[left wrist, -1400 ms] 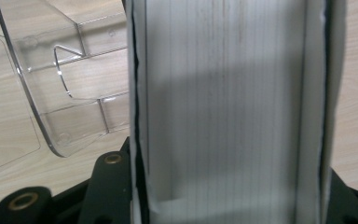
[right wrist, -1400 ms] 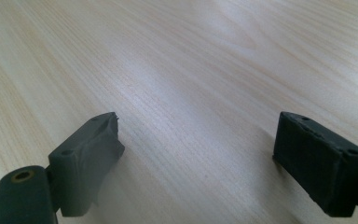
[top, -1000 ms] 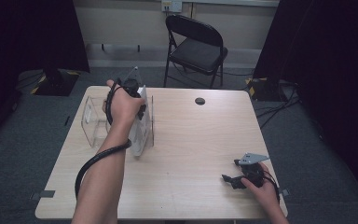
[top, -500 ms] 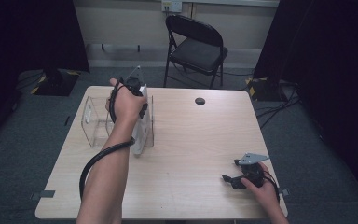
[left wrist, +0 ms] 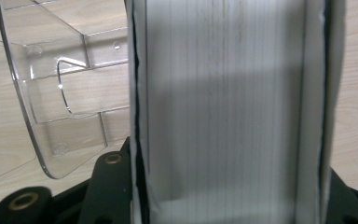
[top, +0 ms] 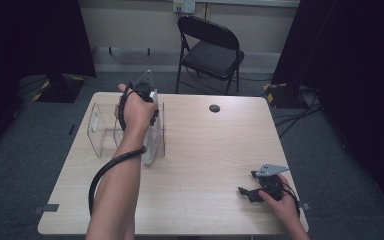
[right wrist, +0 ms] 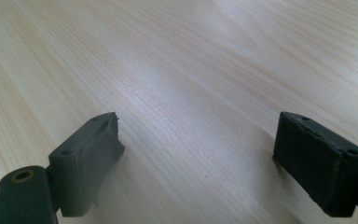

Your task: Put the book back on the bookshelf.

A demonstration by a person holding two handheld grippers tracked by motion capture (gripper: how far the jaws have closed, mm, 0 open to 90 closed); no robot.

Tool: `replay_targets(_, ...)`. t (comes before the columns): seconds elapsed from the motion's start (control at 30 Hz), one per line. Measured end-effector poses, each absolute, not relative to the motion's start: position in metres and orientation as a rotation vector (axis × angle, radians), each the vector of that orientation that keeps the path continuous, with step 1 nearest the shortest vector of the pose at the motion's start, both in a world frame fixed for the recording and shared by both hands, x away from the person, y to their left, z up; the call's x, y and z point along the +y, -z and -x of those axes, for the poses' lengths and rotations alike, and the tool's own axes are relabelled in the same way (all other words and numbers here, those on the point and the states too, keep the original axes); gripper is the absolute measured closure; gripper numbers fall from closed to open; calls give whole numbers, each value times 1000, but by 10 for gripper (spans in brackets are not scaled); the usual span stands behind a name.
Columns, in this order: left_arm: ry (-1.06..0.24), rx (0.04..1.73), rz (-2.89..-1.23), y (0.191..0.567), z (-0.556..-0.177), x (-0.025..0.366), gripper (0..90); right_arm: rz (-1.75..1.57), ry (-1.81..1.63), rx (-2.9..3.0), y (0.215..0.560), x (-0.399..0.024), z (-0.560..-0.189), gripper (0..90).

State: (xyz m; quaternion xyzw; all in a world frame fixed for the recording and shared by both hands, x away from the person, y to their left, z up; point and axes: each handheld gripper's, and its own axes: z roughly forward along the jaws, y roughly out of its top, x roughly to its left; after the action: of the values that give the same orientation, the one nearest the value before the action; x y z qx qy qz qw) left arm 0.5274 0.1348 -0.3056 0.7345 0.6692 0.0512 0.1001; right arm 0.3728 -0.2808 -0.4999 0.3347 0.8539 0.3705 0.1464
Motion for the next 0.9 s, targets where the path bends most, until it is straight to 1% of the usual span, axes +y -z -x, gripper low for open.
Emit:
replay_targets(0.4,-170,1980,-2171,308,-534,132,530,-966,-1072,2461,500,-281,-373,132)
replay_targets(0.5,-194,1979,-2166,309,-535,133,530,-966,-1073,2461,500,-281,-373,132)
replay_targets(0.7,-182,1978,-2160,311,-536,131,530,-966,-1072,2461,500,-281,-373,132)
replay_targets(0.83,-208,1984,-2150,312,-537,129,529,-964,-1072,2460,500,-281,-373,132)
replay_targets(0.9,-199,1982,-2156,311,-538,130,529,-966,-1073,2461,500,-281,-373,132)
